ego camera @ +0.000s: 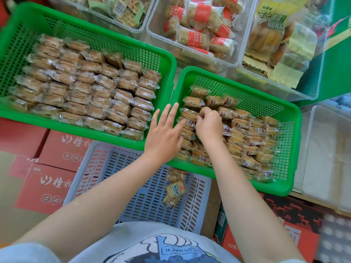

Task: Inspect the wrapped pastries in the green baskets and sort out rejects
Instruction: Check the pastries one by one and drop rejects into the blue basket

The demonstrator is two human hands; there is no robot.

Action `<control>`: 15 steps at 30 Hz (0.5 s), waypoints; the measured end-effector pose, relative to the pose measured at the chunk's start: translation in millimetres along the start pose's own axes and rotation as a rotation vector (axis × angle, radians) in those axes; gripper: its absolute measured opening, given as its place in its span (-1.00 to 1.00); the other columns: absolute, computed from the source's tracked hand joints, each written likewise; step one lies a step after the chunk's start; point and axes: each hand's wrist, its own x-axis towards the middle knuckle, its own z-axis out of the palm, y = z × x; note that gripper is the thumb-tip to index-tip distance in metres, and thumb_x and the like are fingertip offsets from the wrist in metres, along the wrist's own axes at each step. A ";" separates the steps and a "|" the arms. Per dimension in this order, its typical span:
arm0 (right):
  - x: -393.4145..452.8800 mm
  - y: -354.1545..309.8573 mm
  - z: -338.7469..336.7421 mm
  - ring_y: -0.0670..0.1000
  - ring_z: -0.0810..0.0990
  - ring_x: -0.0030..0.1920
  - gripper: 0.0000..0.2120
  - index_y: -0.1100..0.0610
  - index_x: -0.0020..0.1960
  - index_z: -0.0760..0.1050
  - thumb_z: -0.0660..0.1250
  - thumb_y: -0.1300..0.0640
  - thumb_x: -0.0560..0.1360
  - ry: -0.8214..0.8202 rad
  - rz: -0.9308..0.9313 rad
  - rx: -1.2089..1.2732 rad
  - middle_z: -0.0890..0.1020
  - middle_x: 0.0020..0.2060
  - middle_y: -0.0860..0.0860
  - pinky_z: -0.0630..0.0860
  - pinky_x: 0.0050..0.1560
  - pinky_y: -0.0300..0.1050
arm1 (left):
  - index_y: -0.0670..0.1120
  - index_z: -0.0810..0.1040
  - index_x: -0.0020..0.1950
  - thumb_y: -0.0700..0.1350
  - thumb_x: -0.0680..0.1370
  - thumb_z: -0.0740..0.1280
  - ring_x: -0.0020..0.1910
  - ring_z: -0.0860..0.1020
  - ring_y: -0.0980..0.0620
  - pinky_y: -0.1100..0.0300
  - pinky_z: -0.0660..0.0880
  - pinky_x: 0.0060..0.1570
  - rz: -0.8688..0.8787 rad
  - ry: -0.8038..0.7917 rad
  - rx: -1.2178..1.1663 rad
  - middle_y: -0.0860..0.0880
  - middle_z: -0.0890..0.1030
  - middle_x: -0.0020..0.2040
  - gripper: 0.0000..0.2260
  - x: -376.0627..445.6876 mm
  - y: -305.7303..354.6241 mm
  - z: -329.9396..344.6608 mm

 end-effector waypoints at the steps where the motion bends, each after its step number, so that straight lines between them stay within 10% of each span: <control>1: -1.5 0.2 -1.1 0.08 0.45 -0.12 -0.90 0.17 -0.04 0.47 0.25 0.18 0.63 -0.015 0.020 0.040 0.52 -0.05 0.09 0.31 -0.16 -0.12 | 0.09 0.35 0.53 0.08 0.64 0.11 0.63 -0.07 -0.17 -0.24 0.02 0.54 -0.005 -0.041 0.022 -0.16 -0.08 0.65 -0.56 1.1 0.6 -0.2; 7: -1.2 0.3 -19.8 0.11 0.60 0.04 -0.88 -0.01 0.00 0.43 0.14 0.09 0.68 -0.231 0.194 0.426 0.57 0.03 0.04 0.60 0.10 0.14 | 0.10 0.48 0.38 0.15 0.66 0.04 0.62 -0.23 -0.15 -0.28 0.01 0.50 -0.027 -0.112 0.059 -0.11 -0.29 0.63 -0.61 3.6 2.2 -3.6; 15: -49.7 7.4 -81.3 0.10 0.61 0.09 -0.89 0.15 0.00 0.43 0.16 0.23 0.67 -0.248 0.169 1.224 0.63 0.07 0.13 0.58 0.02 0.02 | 0.10 0.29 0.53 0.15 0.67 0.10 0.63 -0.18 -0.08 -0.22 -0.11 0.54 -0.023 -0.167 -0.150 -0.07 -0.14 0.66 -0.58 3.3 -0.3 -22.7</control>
